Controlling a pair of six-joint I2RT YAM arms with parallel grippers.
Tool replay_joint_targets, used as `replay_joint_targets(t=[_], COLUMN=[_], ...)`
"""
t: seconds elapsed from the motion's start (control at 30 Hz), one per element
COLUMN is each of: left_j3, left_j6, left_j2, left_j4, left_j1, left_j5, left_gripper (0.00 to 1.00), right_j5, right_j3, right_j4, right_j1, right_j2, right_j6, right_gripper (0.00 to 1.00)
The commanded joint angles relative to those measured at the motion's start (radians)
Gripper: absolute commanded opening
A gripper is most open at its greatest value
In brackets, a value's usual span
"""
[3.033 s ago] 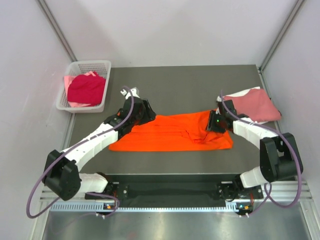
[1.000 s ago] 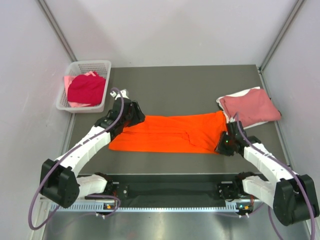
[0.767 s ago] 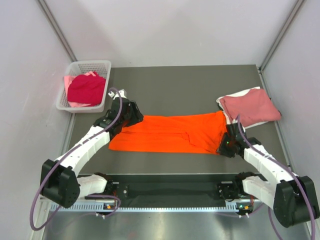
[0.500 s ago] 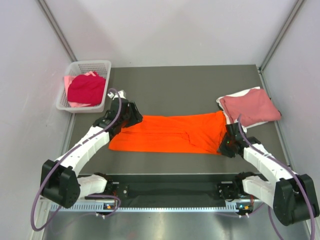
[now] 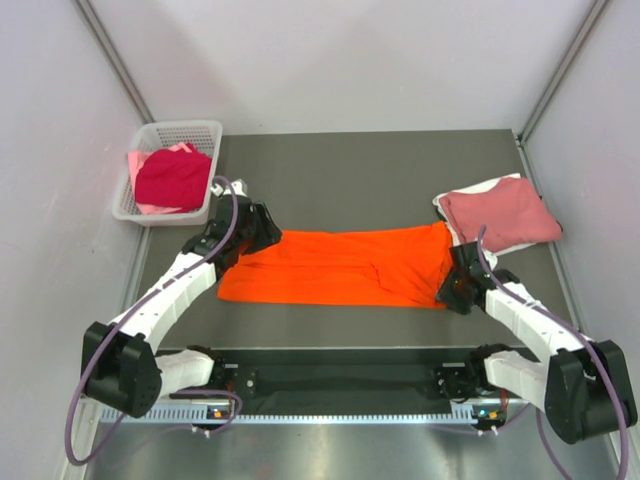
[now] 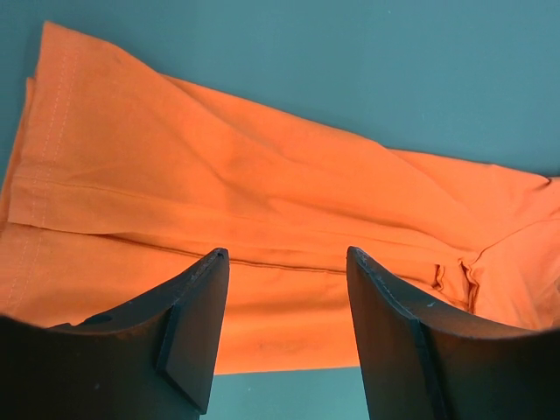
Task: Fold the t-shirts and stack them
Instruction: Fold the tshirt
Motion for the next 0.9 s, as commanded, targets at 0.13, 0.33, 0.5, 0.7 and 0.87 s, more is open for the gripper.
replay_joint_targets(t=[0.13,0.33,0.5,0.7,0.87], left_j3=[-0.012,-0.032,-0.043,-0.071,-0.072], left_j6=[0.034,0.054,0.066,0.068,0.062], left_j2=[-0.036,-0.057,-0.056,-0.042,-0.028], left_j4=[-0.002,-0.019,-0.033,-0.021,-0.036], left_j1=[0.079,0.120,0.122,0.120,0.120], left_j5=[0.046,0.016,-0.001,0.040,0.051], left_gripper=[0.61,0.61,0.60,0.59,0.58], right_j5=[0.041,0.040,0.003,-0.048,-0.193], right_j3=[0.096,0.300,0.593,1.247,1.824], right_j4=[0.110,0.148,0.147,-0.022,-0.128], right_j1=[0.008,0.008,0.008,0.006,-0.026], right_j2=[0.171,0.420,0.686,1.108,1.423], right_j6=[-0.002,-0.067,-0.093,-0.129,-0.175], right_gripper=[0.38,0.36,0.35,0.36,0.40])
